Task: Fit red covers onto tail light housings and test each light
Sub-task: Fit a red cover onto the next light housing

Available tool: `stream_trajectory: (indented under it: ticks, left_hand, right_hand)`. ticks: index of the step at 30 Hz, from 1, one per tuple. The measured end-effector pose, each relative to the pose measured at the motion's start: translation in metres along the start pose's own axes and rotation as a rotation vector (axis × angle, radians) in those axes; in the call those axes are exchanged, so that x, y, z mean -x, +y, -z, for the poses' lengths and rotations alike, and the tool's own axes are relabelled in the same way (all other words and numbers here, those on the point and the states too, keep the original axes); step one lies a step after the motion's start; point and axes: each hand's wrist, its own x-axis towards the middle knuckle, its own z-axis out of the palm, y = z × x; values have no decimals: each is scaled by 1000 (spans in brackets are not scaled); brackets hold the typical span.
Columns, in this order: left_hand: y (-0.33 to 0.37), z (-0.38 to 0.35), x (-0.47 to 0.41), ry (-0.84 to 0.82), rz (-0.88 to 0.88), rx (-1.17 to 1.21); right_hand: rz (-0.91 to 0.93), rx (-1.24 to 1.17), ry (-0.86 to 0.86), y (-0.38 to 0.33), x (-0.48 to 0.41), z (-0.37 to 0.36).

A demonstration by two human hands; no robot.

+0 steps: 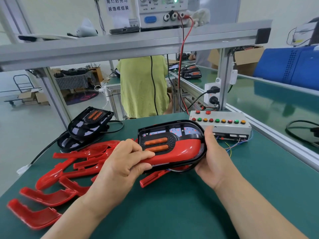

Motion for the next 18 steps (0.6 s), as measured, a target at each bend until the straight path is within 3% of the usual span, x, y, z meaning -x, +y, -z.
stream_trajectory:
  ticks: [9,14,18]
  left_hand:
    - [1,-1,0,-53,10,-4]
    - [0,-4,2,-51,13,17]
    - [-2,-7,4,-52,21,38]
  right_hand:
    - [-11,-20,-61,2,1,1]
    - [49,79,-214,3,3,3]
    - [62,110,-179,5,3,2]
